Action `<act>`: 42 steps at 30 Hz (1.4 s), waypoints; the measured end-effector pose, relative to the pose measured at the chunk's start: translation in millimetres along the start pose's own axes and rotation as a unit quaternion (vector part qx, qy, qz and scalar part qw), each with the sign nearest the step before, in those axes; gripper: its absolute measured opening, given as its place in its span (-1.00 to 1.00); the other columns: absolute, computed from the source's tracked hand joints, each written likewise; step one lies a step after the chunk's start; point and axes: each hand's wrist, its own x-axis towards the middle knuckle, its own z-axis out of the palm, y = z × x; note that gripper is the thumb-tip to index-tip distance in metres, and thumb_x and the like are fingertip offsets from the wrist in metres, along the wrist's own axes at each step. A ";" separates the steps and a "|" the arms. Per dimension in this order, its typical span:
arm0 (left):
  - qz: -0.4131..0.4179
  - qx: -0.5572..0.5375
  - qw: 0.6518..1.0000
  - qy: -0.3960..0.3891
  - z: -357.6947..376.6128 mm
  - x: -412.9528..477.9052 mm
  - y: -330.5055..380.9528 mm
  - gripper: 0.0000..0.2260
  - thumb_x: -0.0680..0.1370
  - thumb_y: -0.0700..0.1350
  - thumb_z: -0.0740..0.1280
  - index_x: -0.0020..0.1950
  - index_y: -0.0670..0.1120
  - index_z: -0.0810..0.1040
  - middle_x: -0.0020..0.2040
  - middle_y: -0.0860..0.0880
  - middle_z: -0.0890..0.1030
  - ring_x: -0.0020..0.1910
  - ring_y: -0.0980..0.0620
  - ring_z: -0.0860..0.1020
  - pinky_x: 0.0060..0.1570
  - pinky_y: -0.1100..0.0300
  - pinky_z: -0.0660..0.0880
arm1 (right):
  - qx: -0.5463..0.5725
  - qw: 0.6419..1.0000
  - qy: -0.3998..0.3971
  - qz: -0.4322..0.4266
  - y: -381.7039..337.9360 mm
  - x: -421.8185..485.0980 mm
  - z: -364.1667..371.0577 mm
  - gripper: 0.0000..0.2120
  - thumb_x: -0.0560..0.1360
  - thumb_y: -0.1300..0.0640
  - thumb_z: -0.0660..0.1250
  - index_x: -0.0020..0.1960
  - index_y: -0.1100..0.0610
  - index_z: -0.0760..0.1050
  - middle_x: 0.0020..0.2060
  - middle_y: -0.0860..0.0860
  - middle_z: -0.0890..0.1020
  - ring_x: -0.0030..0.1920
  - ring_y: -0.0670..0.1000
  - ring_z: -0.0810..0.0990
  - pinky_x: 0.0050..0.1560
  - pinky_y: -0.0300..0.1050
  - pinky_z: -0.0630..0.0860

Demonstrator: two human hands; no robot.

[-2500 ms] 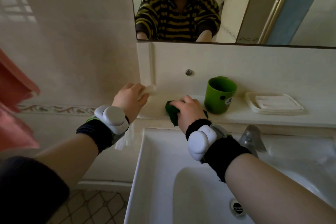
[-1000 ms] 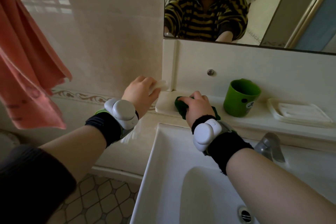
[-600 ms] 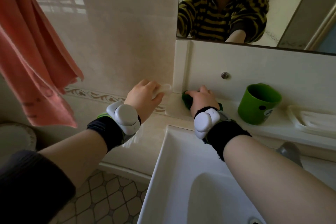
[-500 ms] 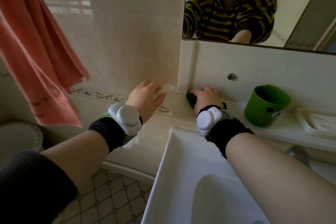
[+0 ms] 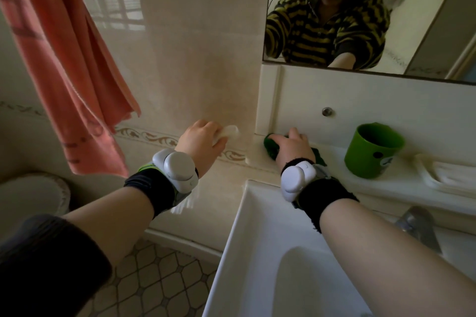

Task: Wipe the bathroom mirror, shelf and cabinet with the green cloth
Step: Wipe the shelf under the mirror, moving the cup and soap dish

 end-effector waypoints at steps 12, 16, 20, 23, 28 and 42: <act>0.013 -0.015 1.000 -0.005 4.0 8.3 14.9 -0.75 0.56 -0.03 0.26 0.12 -0.17 0.51 0.01 -0.14 0.49 -0.08 -0.16 0.47 -0.12 0.05 0.43 | 0.015 0.999 0.024 -0.036 -5.1 -31.3 6.7 -0.49 0.40 0.31 0.14 0.24 -0.13 0.41 0.05 0.02 0.30 0.09 0.08 0.26 -0.11 -0.09 0.37; 0.021 -0.022 1.000 -0.009 13.1 14.4 14.3 -0.75 0.56 -0.03 0.26 0.10 -0.18 0.52 -0.01 -0.14 0.50 -0.12 -0.13 0.46 -0.15 0.09 0.40 | 0.014 0.999 0.024 -0.039 -4.7 -26.4 6.9 -0.50 0.40 0.31 0.14 0.23 -0.14 0.41 0.04 0.01 0.31 0.09 0.08 0.26 -0.14 -0.10 0.31; 0.024 -0.029 0.999 -0.006 18.1 19.0 10.8 -0.76 0.56 -0.02 0.26 0.11 -0.16 0.52 0.00 -0.12 0.50 -0.12 -0.11 0.46 -0.17 0.13 0.38 | 0.009 0.999 0.005 -0.031 -7.0 -16.3 5.3 -0.45 0.39 0.33 0.12 0.25 -0.16 0.38 0.08 0.02 0.31 0.14 0.09 0.26 -0.17 -0.11 0.29; 0.024 -0.032 0.999 0.000 20.7 20.1 7.7 -0.76 0.56 -0.02 0.27 0.11 -0.14 0.52 0.00 -0.11 0.50 -0.14 -0.10 0.45 -0.17 0.13 0.38 | 0.009 1.000 0.001 -0.029 -10.3 -8.6 6.0 -0.46 0.40 0.33 0.12 0.25 -0.16 0.39 0.08 0.02 0.30 0.14 0.09 0.25 -0.19 -0.10 0.28; 0.016 -0.028 0.999 -0.002 22.6 21.1 1.6 -0.76 0.56 -0.02 0.27 0.12 -0.14 0.52 0.00 -0.11 0.50 -0.12 -0.13 0.48 -0.14 0.07 0.44 | 0.007 1.000 -0.006 -0.025 -15.2 4.6 7.5 -0.46 0.42 0.33 0.08 0.25 -0.16 0.40 0.09 0.04 0.31 0.16 0.11 0.24 -0.19 -0.08 0.27; -0.011 -0.016 1.000 -0.002 18.2 10.1 -20.7 -0.77 0.56 -0.02 0.28 0.13 -0.13 0.53 0.03 -0.12 0.50 -0.12 -0.16 0.49 -0.16 0.11 0.40 | -0.026 0.998 -0.049 -0.034 -24.3 21.9 4.0 -0.50 0.40 0.30 0.09 0.24 -0.12 0.38 0.13 0.08 0.28 0.13 0.19 0.24 -0.17 -0.07 0.27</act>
